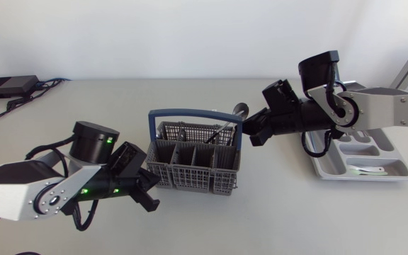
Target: Sort the cutlery from the basket into the organizer compartments.
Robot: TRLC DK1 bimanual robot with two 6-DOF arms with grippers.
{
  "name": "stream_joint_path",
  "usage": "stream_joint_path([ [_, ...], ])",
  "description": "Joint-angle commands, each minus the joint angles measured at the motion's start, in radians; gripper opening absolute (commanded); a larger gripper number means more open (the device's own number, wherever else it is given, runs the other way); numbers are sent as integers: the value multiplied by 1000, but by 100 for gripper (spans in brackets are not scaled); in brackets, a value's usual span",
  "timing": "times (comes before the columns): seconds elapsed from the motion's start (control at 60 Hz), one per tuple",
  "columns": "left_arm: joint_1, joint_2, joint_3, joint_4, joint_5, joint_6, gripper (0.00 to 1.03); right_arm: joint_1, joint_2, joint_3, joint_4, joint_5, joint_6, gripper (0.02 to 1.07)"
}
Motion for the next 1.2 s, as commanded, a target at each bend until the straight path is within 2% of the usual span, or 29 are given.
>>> stream_joint_path([
  [0.0, 22, 78, 38, 33, 3, 33, 3, 31, -52, -44, -33, -23, 6, 8],
  [0.2, 59, 113, 66, 44, 2, 47, 3, 66, -165, -123, -70, -12, -13, 8],
  [0.35, 108, 6, 34, -17, 3, 70, 3, -37, -185, -152, -88, -15, -65, 8],
  [0.483, 186, -99, 17, -77, 51, 93, 3, -129, -182, -172, -108, -30, -120, 8],
  [0.617, 242, -112, 1, -72, 77, 100, 3, -205, -158, -163, -104, -39, -137, 8],
  [0.95, 211, 59, 52, 30, 79, 84, 3, -235, 131, 13, -61, -41, -48, 8],
  [1.183, 209, 197, 118, 110, 79, 70, 3, -250, 352, 185, -56, -145, 73, 8],
])
